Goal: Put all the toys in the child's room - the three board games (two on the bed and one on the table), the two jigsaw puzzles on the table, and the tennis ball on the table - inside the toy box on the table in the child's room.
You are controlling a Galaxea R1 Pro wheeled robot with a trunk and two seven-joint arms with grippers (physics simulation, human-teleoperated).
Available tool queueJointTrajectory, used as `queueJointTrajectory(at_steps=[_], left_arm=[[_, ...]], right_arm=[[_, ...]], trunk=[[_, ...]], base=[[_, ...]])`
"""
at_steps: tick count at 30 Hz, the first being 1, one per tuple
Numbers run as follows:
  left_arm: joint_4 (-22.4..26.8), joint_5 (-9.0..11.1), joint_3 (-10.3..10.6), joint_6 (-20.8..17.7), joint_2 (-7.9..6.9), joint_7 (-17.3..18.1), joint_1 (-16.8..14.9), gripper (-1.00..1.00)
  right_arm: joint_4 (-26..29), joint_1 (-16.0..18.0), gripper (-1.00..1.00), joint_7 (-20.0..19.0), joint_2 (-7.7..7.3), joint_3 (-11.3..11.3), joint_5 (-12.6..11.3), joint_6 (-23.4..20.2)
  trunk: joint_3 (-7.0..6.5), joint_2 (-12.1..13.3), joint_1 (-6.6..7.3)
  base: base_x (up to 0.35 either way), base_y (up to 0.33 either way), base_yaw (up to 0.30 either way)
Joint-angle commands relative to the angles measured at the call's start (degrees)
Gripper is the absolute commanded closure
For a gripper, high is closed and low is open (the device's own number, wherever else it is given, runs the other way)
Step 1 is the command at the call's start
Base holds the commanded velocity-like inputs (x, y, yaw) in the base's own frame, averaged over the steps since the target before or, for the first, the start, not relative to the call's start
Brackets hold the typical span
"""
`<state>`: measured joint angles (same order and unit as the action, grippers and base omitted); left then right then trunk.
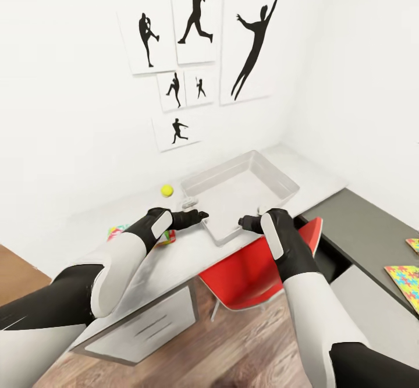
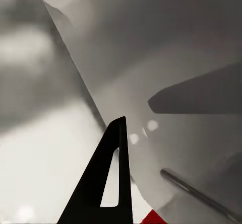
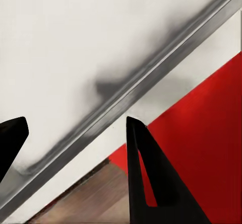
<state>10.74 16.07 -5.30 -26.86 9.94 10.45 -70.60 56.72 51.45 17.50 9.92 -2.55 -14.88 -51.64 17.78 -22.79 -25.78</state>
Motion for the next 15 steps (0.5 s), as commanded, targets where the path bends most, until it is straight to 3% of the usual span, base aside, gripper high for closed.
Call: queueJointTrajectory(at_steps=[1,10,15], left_arm=[[-0.1,0.7,-0.4,-0.6,0.06,0.1,-0.1,1.0],[-0.1,0.7,-0.4,-0.6,0.06,0.1,0.0,1.0],[-0.1,0.7,-0.4,-0.6,0.06,0.1,0.0,1.0]], right_arm=[[0.1,0.1,1.0,0.5,0.08,0.1,-2.3,0.2],[0.1,0.1,1.0,0.4,0.08,0.1,-2.3,0.2],[0.1,0.1,1.0,0.4,0.08,0.1,-2.3,0.2]], trunk=[[0.11,-0.1,-0.01],[0.11,-0.1,-0.01],[0.11,-0.1,-0.01]], base=[[-0.241,0.027,0.0],[-0.255,0.1,0.0],[-0.102,0.149,0.0]])
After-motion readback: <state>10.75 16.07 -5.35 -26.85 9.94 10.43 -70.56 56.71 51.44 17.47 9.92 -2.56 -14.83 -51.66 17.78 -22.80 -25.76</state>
